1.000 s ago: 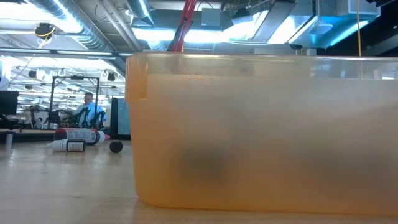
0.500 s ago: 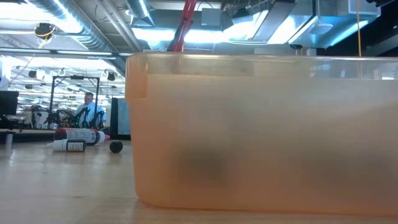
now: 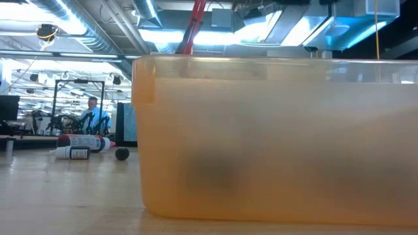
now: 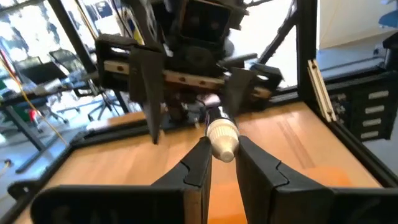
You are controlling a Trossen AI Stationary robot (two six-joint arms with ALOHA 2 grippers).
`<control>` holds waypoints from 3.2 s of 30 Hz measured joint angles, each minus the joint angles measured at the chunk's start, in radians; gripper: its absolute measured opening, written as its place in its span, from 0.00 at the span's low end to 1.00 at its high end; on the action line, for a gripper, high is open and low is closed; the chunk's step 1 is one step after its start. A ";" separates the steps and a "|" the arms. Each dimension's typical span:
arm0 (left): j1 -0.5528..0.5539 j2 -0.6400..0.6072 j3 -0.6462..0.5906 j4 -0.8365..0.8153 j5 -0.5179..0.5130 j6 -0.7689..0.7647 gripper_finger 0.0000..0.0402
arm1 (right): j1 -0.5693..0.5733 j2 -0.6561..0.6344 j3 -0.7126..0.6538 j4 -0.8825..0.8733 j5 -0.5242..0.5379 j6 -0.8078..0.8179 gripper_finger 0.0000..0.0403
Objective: Pick & Place food coloring
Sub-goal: Put the small black food coloring bottle into the orange bin
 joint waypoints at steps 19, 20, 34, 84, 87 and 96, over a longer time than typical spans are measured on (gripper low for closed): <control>0.114 0.025 0.219 -0.596 0.176 -0.365 0.14 | 0.014 -0.172 -0.012 -0.528 0.013 0.369 0.63; 0.122 0.029 0.231 -0.629 0.200 -0.398 0.14 | 0.014 -0.172 -0.012 -0.533 0.013 0.369 0.63; 0.149 0.049 0.241 -0.701 0.286 -0.459 0.14 | 0.014 -0.172 -0.012 -0.546 0.014 0.369 0.63; 0.151 0.631 0.968 -1.631 0.438 -0.407 0.15 | -0.013 -0.171 -0.013 -0.565 0.005 0.372 0.63; 0.152 0.647 0.969 -1.625 0.452 -0.406 0.15 | -0.013 -0.171 -0.013 -0.565 0.005 0.372 0.63; 0.155 0.657 0.969 -1.609 0.447 -0.408 0.16 | -0.013 -0.171 -0.013 -0.567 0.005 0.372 0.63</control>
